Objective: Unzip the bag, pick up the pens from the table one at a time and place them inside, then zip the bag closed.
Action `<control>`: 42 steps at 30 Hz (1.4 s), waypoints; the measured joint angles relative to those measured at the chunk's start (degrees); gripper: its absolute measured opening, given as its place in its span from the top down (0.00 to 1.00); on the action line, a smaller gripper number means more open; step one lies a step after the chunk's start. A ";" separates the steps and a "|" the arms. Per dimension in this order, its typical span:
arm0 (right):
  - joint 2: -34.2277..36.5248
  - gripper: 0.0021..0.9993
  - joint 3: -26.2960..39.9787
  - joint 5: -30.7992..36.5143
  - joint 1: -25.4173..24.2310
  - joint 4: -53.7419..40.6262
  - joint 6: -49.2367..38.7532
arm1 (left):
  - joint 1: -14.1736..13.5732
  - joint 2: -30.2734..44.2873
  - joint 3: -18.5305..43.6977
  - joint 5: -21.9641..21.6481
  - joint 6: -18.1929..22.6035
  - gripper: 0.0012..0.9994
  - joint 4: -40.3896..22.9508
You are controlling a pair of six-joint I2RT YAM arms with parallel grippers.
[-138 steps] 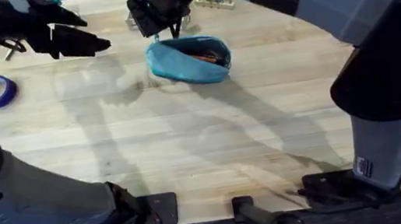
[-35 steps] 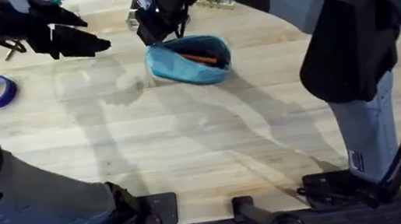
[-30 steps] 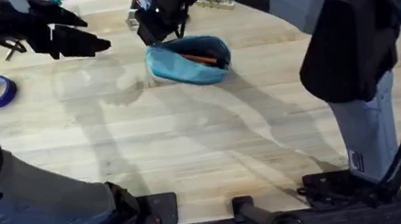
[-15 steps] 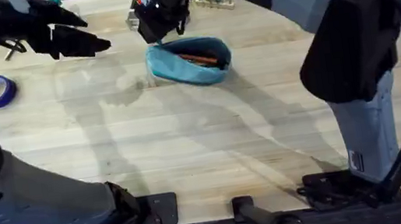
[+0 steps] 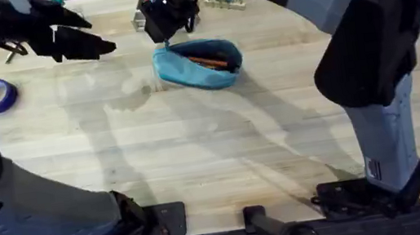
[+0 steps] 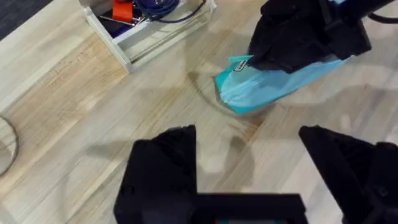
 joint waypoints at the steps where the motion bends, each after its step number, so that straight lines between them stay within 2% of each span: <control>1: -0.01 0.97 0.00 0.07 0.00 -0.09 -0.08 | 0.00 0.00 0.00 0.00 0.00 0.00 0.00; 14: -0.01 0.97 0.09 3.81 0.00 -1.39 -2.51 | 0.00 0.00 0.00 0.00 0.00 0.00 0.00; 33: -0.01 0.97 0.09 4.29 0.00 -1.39 -3.95 | 0.00 0.00 0.00 0.11 0.19 0.00 0.46; 37: 0.01 0.97 0.09 4.29 0.00 -1.39 -3.95 | 0.00 0.02 0.00 2.14 2.49 0.00 0.46; 42: -0.01 0.97 0.09 4.29 0.00 -1.39 -3.97 | 0.00 0.06 0.00 8.20 8.33 0.00 0.42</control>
